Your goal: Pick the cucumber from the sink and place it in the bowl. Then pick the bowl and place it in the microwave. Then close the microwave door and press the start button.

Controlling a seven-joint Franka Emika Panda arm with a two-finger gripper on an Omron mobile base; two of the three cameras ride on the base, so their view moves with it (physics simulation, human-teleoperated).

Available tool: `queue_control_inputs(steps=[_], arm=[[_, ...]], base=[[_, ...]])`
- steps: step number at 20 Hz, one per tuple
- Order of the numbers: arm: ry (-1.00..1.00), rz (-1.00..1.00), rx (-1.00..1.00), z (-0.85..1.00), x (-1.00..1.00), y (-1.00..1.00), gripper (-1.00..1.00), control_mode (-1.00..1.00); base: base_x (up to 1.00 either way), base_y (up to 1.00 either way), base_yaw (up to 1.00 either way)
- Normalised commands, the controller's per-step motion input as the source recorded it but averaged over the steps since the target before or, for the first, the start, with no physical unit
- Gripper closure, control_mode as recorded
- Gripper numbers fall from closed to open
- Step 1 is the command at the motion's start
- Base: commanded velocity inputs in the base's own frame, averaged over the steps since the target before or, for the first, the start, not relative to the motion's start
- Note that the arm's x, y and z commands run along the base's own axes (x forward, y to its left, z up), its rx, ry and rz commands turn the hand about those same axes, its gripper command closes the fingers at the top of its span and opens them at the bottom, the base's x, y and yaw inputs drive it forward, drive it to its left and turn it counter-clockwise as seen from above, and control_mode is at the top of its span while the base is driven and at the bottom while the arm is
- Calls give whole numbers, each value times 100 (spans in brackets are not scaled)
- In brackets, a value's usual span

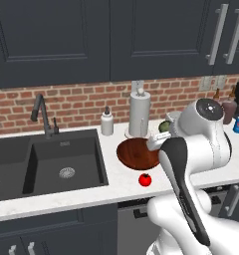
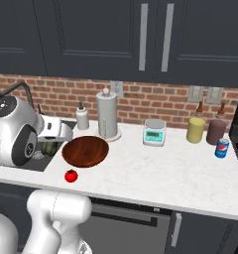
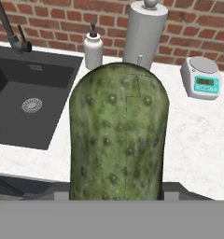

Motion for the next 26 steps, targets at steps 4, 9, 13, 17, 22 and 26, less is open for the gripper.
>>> queue_control_inputs(steps=[4,9,13,17,22,26], arm=[[0,0,0,0,47,-11,100,-100],[0,0,0,-7,41,-8,100,-100],[0,0,0,-42,27,-3,100,-100],[0,0,0,-44,34,1,100,-100],[0,0,-3,-32,60,1,100,-100],[0,0,0,-47,84,0,100,-100]], base=[[13,-4,0],[0,0,0],[0,0,0],[0,0,0],[0,0,0],[0,0,0]])
